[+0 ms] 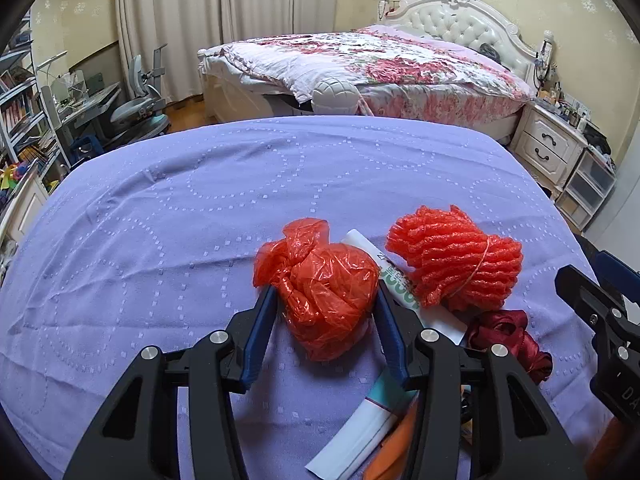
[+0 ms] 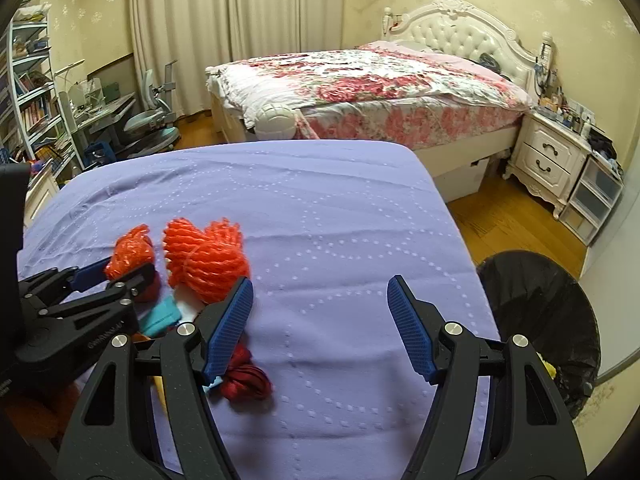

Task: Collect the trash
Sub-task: 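Grasp the red plastic bag with the left gripper while the right gripper grasps the red mesh net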

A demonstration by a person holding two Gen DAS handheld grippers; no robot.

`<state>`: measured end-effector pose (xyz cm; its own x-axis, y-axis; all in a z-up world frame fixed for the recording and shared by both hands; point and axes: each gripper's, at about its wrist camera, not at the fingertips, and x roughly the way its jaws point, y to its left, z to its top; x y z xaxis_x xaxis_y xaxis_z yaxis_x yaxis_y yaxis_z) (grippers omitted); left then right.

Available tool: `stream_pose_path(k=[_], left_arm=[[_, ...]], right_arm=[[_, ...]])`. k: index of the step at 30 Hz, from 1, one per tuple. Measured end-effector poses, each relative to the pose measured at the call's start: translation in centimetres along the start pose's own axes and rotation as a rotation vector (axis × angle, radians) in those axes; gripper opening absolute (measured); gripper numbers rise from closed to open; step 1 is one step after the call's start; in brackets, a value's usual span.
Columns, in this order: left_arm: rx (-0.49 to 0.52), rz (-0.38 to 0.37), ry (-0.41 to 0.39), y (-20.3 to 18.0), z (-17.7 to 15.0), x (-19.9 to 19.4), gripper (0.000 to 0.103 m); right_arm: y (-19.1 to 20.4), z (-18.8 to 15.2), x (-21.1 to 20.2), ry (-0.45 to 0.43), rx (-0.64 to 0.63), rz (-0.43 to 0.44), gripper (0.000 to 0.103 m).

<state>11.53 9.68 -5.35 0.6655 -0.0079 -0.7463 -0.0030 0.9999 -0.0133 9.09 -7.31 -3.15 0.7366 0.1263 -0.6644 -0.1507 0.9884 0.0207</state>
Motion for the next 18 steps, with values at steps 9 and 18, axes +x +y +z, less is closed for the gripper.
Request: stream_pose_path(k=[9,18], left_arm=[[-0.033,0.007,-0.032,2.4,0.0,-1.4,0.044],[-0.069,0.065,-0.059,5.6,-0.1,-2.5,0.044]], right_arm=[[3.1,0.8,0.6,0.007,-0.057,0.047,0.068],[5.5,1.6,2.8,0.063,-0.101,0.082,0.068]])
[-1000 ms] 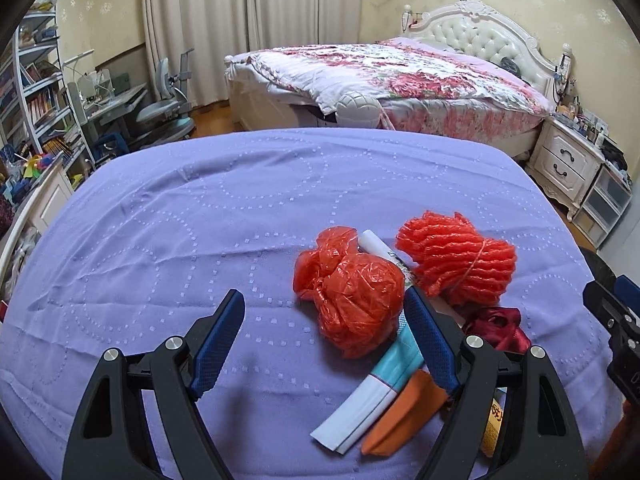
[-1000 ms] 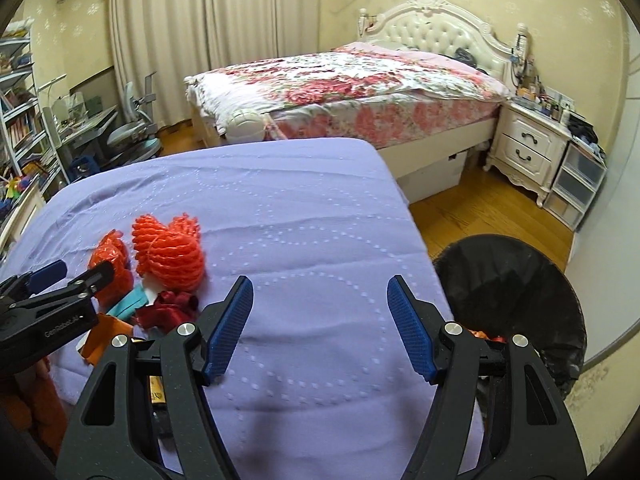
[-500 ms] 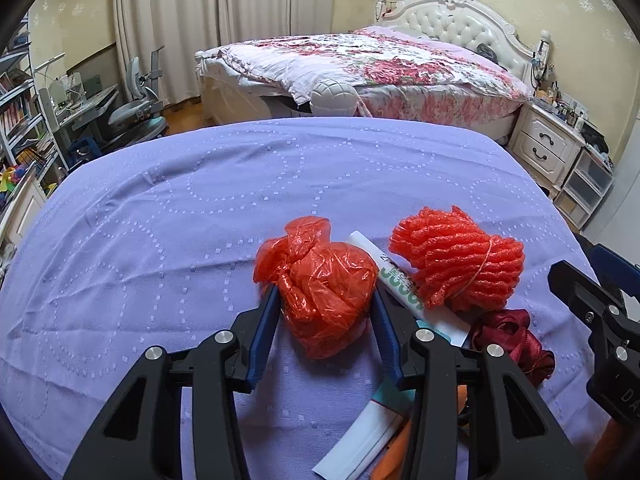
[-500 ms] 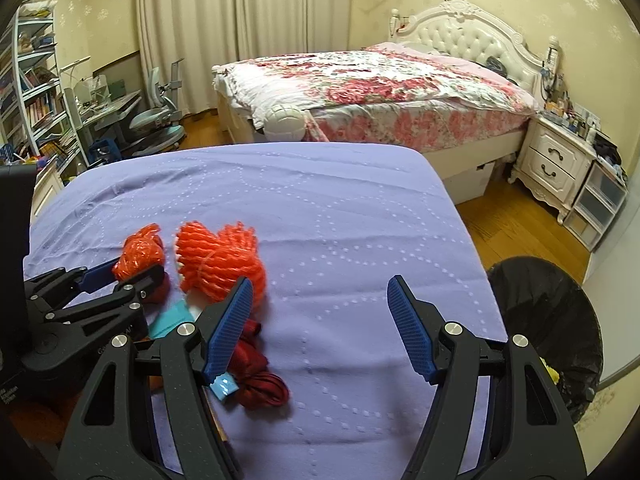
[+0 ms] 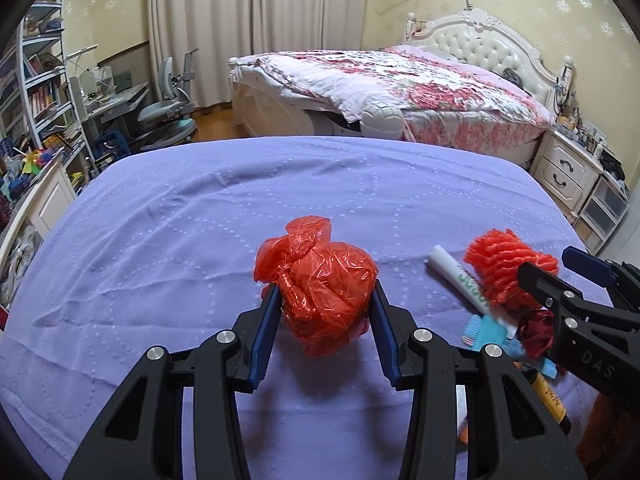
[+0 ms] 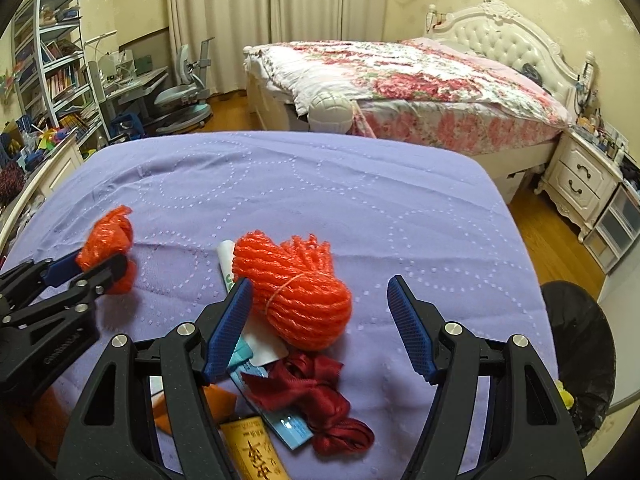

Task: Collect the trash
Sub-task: 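Grasp the red plastic bag with the left gripper while the right gripper grasps the red mesh net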

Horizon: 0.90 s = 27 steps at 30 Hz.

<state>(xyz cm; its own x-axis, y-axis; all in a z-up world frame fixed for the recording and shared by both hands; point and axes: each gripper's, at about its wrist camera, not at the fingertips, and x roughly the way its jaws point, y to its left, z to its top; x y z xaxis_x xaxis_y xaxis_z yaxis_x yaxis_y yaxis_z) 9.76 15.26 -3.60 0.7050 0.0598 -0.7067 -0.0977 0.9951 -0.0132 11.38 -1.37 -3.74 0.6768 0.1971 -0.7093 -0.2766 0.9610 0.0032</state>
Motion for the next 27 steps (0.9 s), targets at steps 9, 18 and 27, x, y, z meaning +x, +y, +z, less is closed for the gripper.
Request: stream_pose_path(k=[9,18,27], left_arm=[[-0.02,0.006,-0.003,1.1,-0.2,-0.1,0.044],[-0.022,-0.018,-0.015,0.4,-0.3,-1.0,0.044],[0.02,-0.084,-0.074,-3.3,0.2,-3.6,0.044]], right_arm=[[0.4,0.2,1.6,0.061,0.014,0.046,0.052],[-0.3,0.0,-0.4,0.015,0.027,0.028,0.046],[-4.9,-0.9,-4.4,-0.056,0.1,-0.041,0.046]])
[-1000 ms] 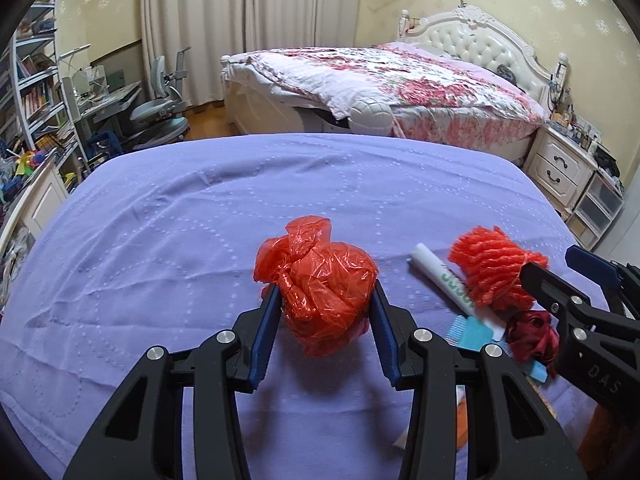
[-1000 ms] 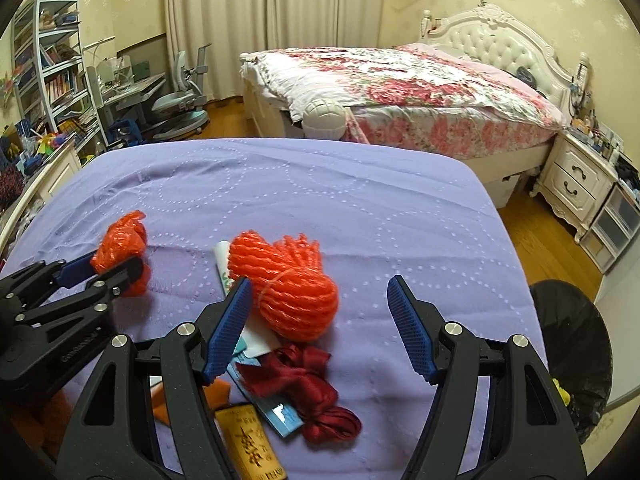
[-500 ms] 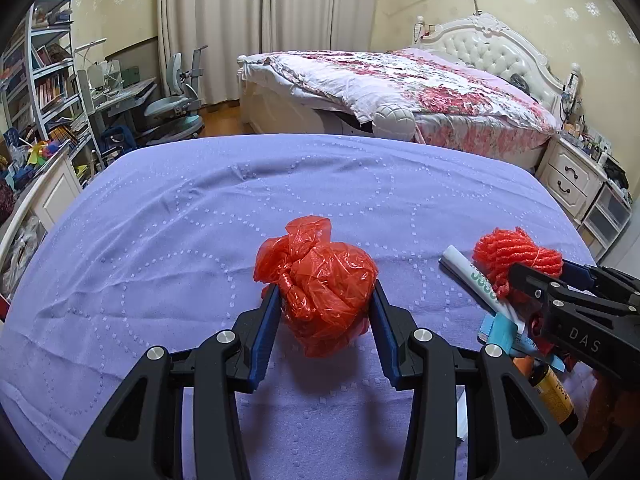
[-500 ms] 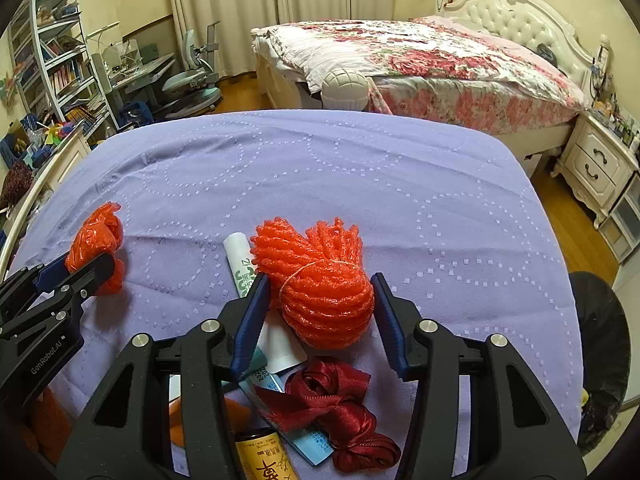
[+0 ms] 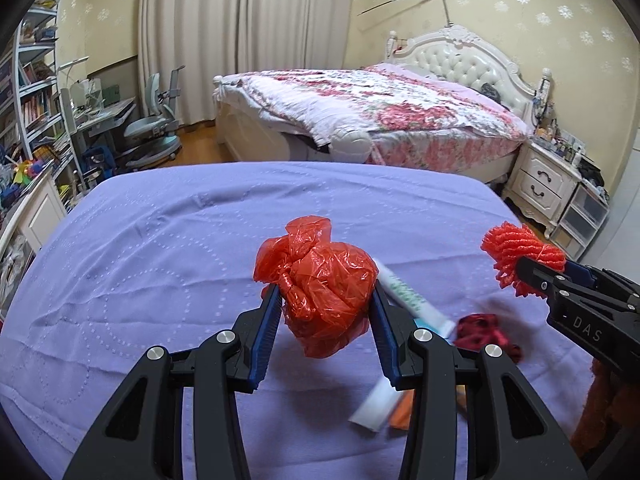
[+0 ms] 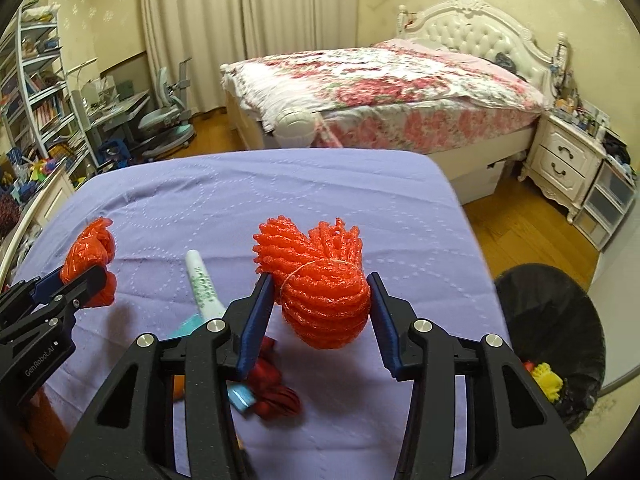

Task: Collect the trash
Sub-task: 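Grasp the red plastic bag with the left gripper while the right gripper grasps the red mesh net, then carry both items over the black bin and open both grippers to drop them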

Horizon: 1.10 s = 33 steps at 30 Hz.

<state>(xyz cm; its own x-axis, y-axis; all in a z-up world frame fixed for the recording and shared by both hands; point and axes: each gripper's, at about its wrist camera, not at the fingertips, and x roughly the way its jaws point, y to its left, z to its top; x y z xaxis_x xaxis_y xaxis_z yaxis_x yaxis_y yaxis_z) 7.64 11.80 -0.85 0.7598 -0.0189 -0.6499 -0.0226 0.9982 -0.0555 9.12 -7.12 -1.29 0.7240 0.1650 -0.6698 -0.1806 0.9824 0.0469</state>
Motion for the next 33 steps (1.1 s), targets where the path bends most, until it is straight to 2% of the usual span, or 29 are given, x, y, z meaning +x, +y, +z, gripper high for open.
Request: stream_pose_path(k=[18,27,33], left_arm=[[0.167,-0.2,-0.039,-14.2,-0.3,-1.2,0.044],[0.257,-0.267,-0.034,-21.2,-1.0,-0.2,0.044],[0.311,-0.29,-0.028,-24.8,-1.2,0.9,0.044]], right_arm=[[-12.3,-3.3,-6.3,-0.097,0.174,-0.239,0.046],[-17.7,-5.0,-7.0,-0.099,0.249,-0.357,0.046],[-20.4,-5.5,-6.9,-0.101,0.287,-0.387,0.046]])
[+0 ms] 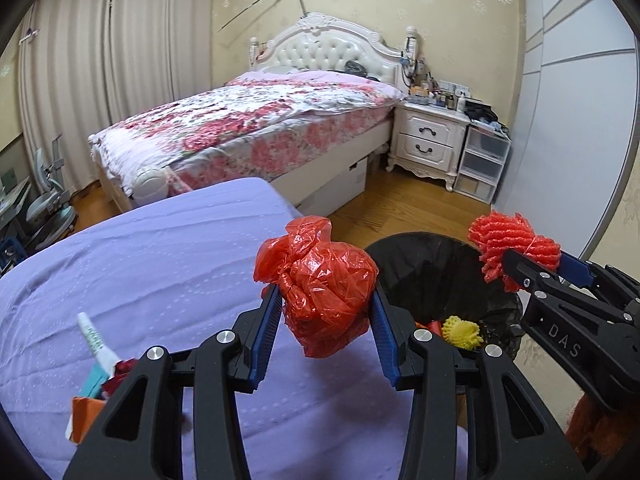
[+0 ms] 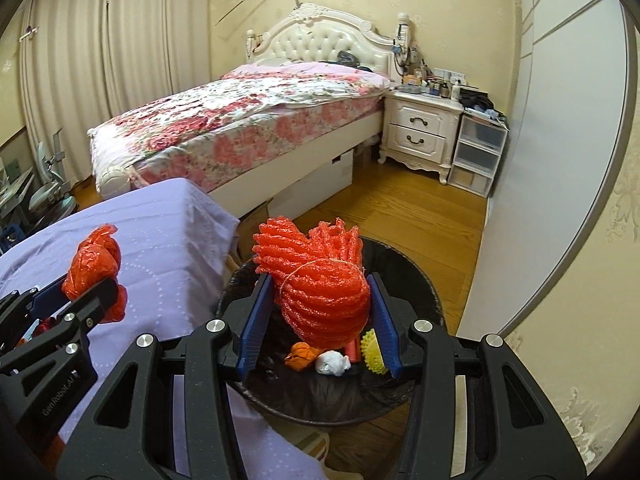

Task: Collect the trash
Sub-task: 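Carry both items over the black bin and open both grippers to drop them, then return both grippers to the bed and grasp the orange strip with the left gripper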

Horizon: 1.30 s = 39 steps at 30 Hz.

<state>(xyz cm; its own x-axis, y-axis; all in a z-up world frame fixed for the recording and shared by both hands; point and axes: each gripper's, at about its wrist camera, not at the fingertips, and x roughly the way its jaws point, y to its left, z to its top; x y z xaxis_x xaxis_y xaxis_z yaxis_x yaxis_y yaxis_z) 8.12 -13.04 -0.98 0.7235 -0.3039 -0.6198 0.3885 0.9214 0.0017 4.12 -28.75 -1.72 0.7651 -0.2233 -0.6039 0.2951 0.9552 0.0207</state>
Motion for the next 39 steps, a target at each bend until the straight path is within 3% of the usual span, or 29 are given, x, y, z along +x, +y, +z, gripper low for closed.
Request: stream_pose_path(k=[10,26,28,30,32,39], left_arm=[[0.049,-0.004,0.012,-3.4,1.1,2.9,0.044],[0.085,0.006,0.081,-5.5,1.4,7.2,0.046],[0.088,0.008,0.086,-5.6,1.4,7.4,0.051],[0.085,0.016,0.083,-5.5,1.4,7.4,0.064],[0.077,0.02,0.079,-5.4,1.4,7.3,0.068],[0.061,0.045,0.077,-4.8,1.5,7.2,0.075]], right_arm=[[-2.6,-0.2,1.8,-0.011,0.048,-0.077,0.047],[-4.4,-0.2,4.2,0.016,0.097,-0.108,0.047],[-4.4,-0.2,4.4,0.017,0.097,-0.115,0.047],[-4.4,-0.3,4.5,0.015,0.094,-0.128,0.05],[-4.2,-0.3,4.6,0.01,0.087,-0.143,0.06],[-4.4,-0.4,4.4,0.002,0.089,-0.167,0.066]])
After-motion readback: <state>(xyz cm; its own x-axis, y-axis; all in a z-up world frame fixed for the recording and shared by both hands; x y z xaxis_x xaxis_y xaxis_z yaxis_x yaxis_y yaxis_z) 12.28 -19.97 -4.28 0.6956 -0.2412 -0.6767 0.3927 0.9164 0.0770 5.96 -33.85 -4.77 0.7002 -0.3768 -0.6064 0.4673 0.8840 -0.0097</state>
